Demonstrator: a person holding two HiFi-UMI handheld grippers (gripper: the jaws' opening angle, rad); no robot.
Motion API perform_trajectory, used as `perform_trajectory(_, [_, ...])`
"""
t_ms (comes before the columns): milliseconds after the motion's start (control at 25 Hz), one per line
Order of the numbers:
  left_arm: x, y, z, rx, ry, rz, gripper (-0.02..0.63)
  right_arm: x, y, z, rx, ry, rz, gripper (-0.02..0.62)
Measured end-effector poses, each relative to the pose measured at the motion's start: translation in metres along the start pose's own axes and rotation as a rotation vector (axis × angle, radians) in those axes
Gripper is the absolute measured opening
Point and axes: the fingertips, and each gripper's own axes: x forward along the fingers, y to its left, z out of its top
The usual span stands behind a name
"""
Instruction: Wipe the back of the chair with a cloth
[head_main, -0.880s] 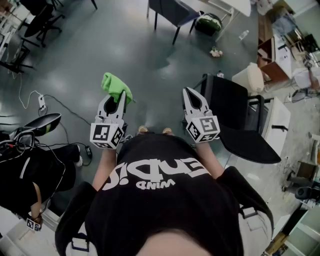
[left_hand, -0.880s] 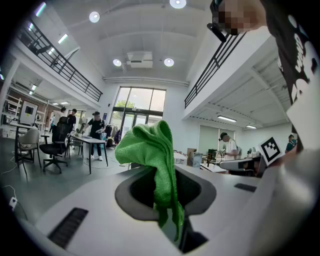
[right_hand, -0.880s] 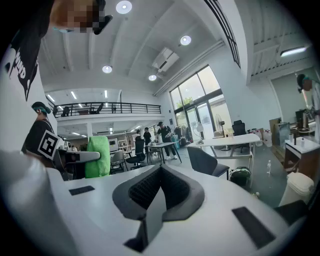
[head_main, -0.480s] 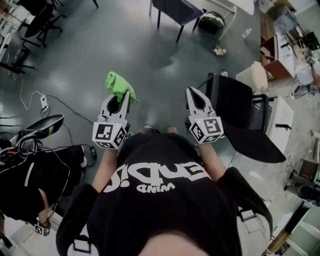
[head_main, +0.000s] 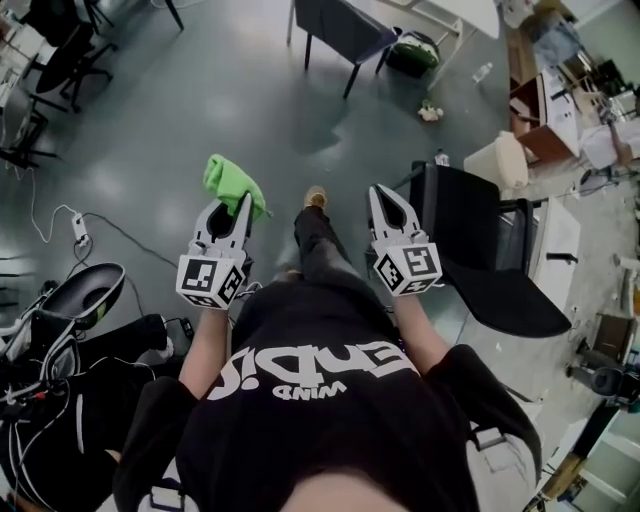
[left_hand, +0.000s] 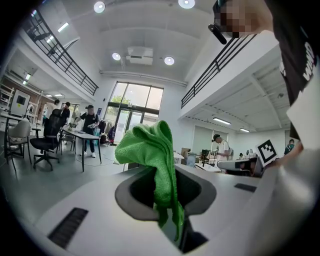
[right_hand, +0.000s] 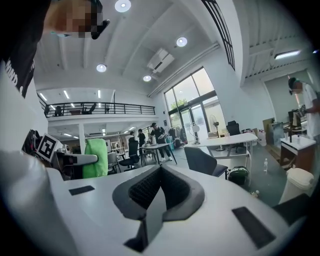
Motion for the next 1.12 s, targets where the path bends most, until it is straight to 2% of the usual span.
perform_trajectory(240, [0.052,0.04,0.004,0.001,0.004,-0.011,0.066,0.062,-0.022,0.011,-0.013,-0.014,-0.023,-0.003])
perform_trajectory(520, [0.127,0.097,0.027,0.006,0.016,-0.002,0.066,0.15,-0.053,0.035,-0.008,0.004,-0.028,-0.003])
perform_trajectory(800, [0.229,0.149,0.061,0.016,0.016,0.001,0.064,0.246,-0.111,0.067,0.004,0.005,-0.044,-0.003])
perform_trajectory(1120, [0.326,0.184,0.099,0.047,0.003,-0.014,0.066,0.332,-0.162,0.096,0.019,-0.01,-0.045,-0.003])
